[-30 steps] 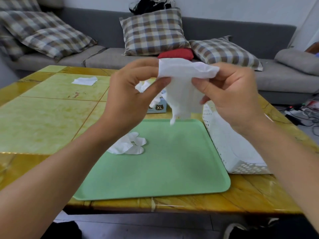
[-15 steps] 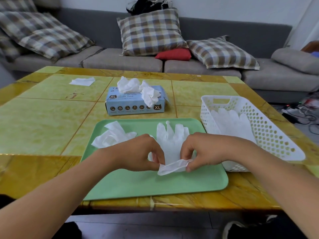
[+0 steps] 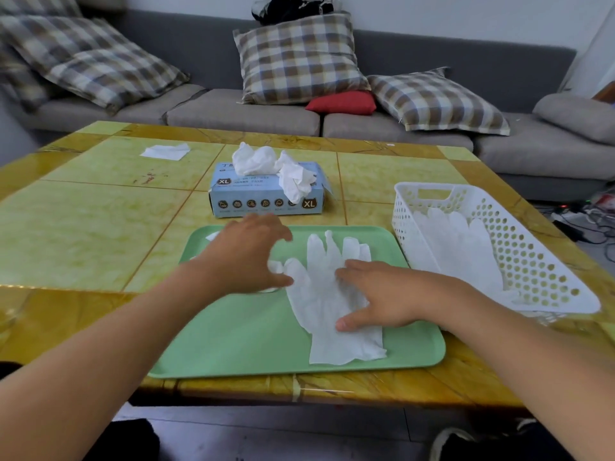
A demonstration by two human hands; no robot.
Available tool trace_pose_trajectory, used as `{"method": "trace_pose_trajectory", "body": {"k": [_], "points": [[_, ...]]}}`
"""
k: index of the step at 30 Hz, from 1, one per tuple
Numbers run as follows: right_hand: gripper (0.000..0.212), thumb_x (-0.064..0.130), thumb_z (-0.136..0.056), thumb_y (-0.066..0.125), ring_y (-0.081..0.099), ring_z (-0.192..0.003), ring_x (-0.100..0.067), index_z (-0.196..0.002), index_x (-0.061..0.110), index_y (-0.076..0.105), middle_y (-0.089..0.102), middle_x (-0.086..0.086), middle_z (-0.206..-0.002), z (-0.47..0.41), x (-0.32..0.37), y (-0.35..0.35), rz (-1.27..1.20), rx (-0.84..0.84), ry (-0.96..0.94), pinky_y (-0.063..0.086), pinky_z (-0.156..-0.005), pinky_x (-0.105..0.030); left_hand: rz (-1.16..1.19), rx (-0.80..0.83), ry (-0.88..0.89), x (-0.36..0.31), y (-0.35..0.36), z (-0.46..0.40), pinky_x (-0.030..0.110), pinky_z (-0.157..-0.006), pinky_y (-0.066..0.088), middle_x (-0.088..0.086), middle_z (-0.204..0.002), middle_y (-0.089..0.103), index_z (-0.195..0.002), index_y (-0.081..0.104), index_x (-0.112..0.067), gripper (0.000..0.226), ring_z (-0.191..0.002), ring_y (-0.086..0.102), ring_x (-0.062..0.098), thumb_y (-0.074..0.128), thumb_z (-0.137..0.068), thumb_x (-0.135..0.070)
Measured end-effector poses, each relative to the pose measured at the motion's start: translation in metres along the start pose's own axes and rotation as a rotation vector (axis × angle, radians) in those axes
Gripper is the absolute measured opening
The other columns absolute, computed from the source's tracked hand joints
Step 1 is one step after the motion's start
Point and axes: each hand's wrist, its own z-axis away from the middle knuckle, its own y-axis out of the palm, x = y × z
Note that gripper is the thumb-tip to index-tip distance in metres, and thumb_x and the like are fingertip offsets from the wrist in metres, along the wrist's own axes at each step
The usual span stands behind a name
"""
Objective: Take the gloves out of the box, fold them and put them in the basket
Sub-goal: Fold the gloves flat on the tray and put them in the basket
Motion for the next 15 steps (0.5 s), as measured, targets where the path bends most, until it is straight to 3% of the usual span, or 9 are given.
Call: {"method": "trace_pose_trajectory", "body": {"k": [2, 4, 7, 10, 11, 13, 15], "points": [[0.086, 0.069, -0.087, 0.06, 0.027, -0.148, -0.024, -0.156, 0.025, 0.031, 0.025, 0.001, -0.163, -0.002, 0.002, 0.001, 0.047, -0.102, 0.013, 0.036, -0.115, -0.044, -0.02, 0.102, -0.195, 0.026, -0.013, 0.0, 0.046, -0.11, 0.04, -0.001, -0.151, 0.041, -0.148, 0.039, -0.028, 0.1, -0.135, 0.041, 0.024, 0.074, -0.067, -0.074], [0.074, 0.066, -0.09, 0.057, 0.032, -0.145, -0.021, -0.151, 0.027, 0.04, 0.032, 0.004, -0.159, -0.003, 0.006, -0.001, 0.019, -0.288, -0.017, 0.038, -0.112, -0.042, 0.012, 0.195, -0.375, 0.049, -0.022, 0.002, 0.042, -0.104, 0.043, 0.005, -0.147, 0.044, -0.15, 0.036, -0.023, 0.111, -0.129, 0.046, 0.028, 0.08, -0.061, -0.072], [0.055, 0.059, -0.093, 0.058, 0.043, -0.136, -0.013, -0.139, 0.029, 0.053, 0.046, 0.011, -0.148, -0.013, 0.015, -0.001, -0.103, -0.433, -0.11, 0.043, -0.108, -0.04, 0.065, 0.349, -0.441, 0.063, -0.02, 0.008, 0.031, -0.085, 0.042, 0.003, -0.13, 0.057, -0.134, 0.055, -0.018, 0.078, -0.108, 0.052, 0.02, 0.084, -0.071, -0.053], [0.044, 0.054, -0.092, 0.064, 0.054, -0.122, -0.011, -0.127, 0.028, 0.062, 0.057, 0.013, -0.132, -0.022, 0.018, 0.003, -0.15, -0.489, -0.174, 0.048, -0.101, -0.041, 0.2, 0.28, -0.387, 0.057, -0.014, 0.005, 0.027, -0.07, 0.04, -0.001, -0.105, 0.061, -0.117, 0.067, -0.016, 0.037, -0.09, 0.054, 0.017, 0.074, -0.088, -0.038], [0.042, 0.051, -0.09, 0.067, 0.056, -0.117, -0.009, -0.125, 0.028, 0.064, 0.059, 0.014, -0.127, -0.022, 0.018, 0.004, -0.197, -0.512, -0.186, 0.05, -0.098, -0.04, 0.36, 0.202, -0.38, 0.052, -0.017, 0.003, 0.026, -0.068, 0.042, 0.0, -0.099, 0.063, -0.111, 0.069, -0.014, 0.027, -0.087, 0.057, 0.017, 0.069, -0.093, -0.033], [0.047, 0.045, -0.084, 0.077, 0.059, -0.108, -0.004, -0.127, 0.03, 0.063, 0.062, 0.016, -0.121, -0.02, 0.018, 0.003, -0.373, -0.575, -0.2, 0.054, -0.092, -0.037, 0.929, 0.05, -0.421, 0.038, -0.03, 0.0, 0.027, -0.071, 0.052, 0.004, -0.096, 0.07, -0.107, 0.07, -0.013, 0.016, -0.083, 0.064, 0.017, 0.062, -0.099, -0.023], [0.072, 0.042, -0.074, 0.087, 0.061, -0.106, -0.002, -0.137, 0.037, 0.052, 0.06, 0.019, -0.123, -0.014, 0.022, -0.001, -0.6, -0.619, -0.224, 0.058, -0.085, -0.031, 1.469, -0.016, -0.431, 0.019, -0.045, 0.0, 0.028, -0.073, 0.06, 0.005, -0.099, 0.074, -0.112, 0.069, -0.013, 0.018, -0.083, 0.07, 0.016, 0.054, -0.102, -0.014]]}}
